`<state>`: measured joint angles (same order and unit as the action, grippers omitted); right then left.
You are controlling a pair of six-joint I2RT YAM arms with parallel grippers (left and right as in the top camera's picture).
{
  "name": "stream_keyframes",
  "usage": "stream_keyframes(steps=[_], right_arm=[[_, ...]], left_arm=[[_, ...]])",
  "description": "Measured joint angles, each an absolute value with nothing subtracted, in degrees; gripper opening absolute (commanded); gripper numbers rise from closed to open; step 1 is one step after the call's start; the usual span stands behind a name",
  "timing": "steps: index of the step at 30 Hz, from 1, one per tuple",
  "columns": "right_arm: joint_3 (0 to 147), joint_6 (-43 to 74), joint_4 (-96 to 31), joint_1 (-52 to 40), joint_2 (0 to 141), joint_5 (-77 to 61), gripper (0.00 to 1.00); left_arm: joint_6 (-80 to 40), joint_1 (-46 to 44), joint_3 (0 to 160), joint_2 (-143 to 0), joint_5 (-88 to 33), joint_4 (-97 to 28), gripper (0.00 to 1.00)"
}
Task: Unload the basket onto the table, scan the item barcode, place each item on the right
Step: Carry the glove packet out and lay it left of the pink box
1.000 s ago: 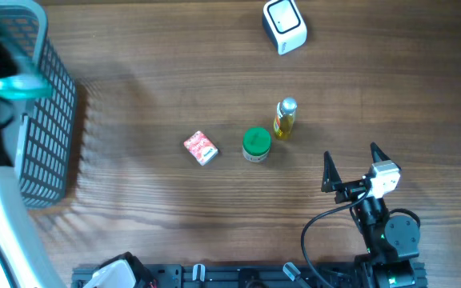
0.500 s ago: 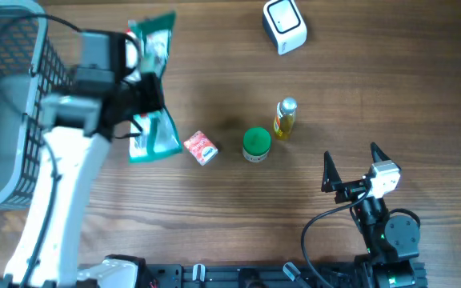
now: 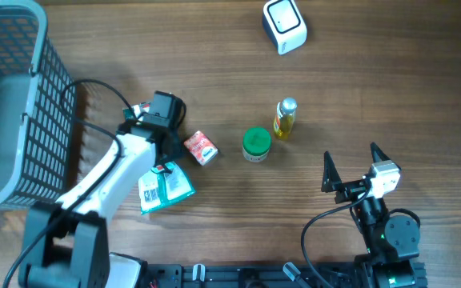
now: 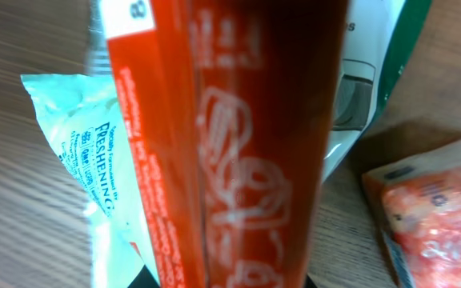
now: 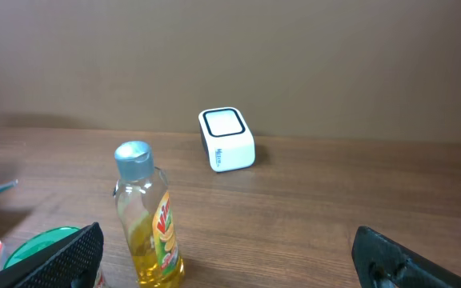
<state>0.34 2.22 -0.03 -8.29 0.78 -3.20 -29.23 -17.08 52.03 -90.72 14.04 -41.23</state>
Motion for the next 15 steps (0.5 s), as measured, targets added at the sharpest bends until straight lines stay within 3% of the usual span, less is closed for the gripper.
stream_keyframes(steps=[9, 15], right_arm=[[0.34, 2.22, -0.03, -8.29, 0.78, -3.2, 1.0], [0.34, 2.22, -0.03, -8.29, 0.78, -3.2, 1.0]], left_arm=[[-29.45, -25.32, 52.53, -98.24, 16.97, -32.99, 0.04], [-29.47, -26.37, 54.08, -98.91, 8.34, -27.42, 0.04]])
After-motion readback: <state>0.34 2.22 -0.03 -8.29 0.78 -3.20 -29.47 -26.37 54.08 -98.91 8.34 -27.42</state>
